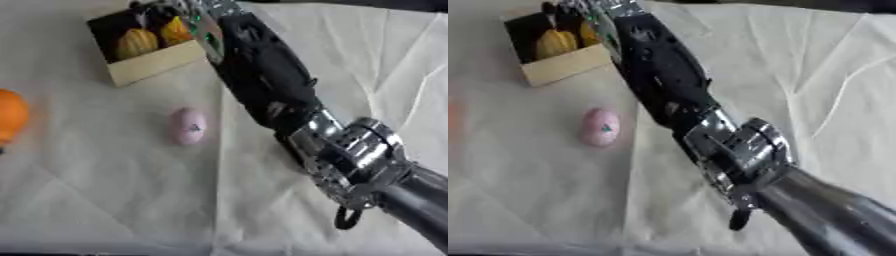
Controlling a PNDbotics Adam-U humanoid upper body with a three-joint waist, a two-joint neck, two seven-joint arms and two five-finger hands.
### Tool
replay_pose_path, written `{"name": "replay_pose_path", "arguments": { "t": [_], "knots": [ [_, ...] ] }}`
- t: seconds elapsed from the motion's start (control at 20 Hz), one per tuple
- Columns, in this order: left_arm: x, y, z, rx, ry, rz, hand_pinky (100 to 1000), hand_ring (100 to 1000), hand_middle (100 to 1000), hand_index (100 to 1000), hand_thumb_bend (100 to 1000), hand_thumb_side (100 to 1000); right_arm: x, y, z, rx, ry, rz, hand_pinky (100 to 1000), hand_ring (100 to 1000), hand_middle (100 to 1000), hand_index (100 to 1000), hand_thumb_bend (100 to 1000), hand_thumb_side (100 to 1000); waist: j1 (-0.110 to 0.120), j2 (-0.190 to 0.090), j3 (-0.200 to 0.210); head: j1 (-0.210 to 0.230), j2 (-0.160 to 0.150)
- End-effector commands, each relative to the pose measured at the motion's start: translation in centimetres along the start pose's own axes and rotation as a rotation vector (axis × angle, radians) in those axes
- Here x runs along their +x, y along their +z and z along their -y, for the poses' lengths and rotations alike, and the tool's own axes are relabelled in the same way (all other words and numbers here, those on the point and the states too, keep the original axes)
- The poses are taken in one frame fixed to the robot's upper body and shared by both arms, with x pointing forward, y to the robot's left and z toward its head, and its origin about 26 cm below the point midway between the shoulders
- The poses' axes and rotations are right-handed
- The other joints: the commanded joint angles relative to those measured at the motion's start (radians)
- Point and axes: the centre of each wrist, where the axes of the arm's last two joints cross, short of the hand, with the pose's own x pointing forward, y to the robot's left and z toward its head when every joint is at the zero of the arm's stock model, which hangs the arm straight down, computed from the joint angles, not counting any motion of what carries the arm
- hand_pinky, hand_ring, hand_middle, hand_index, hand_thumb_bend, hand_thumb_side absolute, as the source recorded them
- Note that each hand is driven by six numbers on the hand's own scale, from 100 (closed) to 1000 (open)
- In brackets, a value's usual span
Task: Pick up objects on the table and place them in the box.
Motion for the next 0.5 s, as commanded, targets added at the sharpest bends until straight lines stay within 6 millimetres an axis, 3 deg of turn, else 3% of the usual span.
{"name": "replay_pose_path", "arguments": {
  "t": [0.05,0.3,0.5],
  "knots": [
    [0.6,-0.2,-0.2,-0.003,-0.012,0.021,810,768,761,843,100,648,-2.1,1.2,5.4,-0.060,0.037,0.035,848,919,798,925,100,109,-0.002,-0.032,-0.008,0.015,0.004],
    [0.6,0.0,-0.8,0.007,-0.040,0.016,810,768,761,843,100,647,-7.4,6.2,10.0,-0.024,0.102,0.049,847,922,809,924,100,137,-0.012,-0.043,-0.036,0.046,0.004],
    [0.6,0.0,-1.0,0.008,-0.055,0.018,810,768,762,843,100,646,-9.9,10.8,11.4,0.023,0.124,0.048,847,923,814,924,100,167,-0.012,-0.047,-0.056,0.073,0.004]
  ]
}}
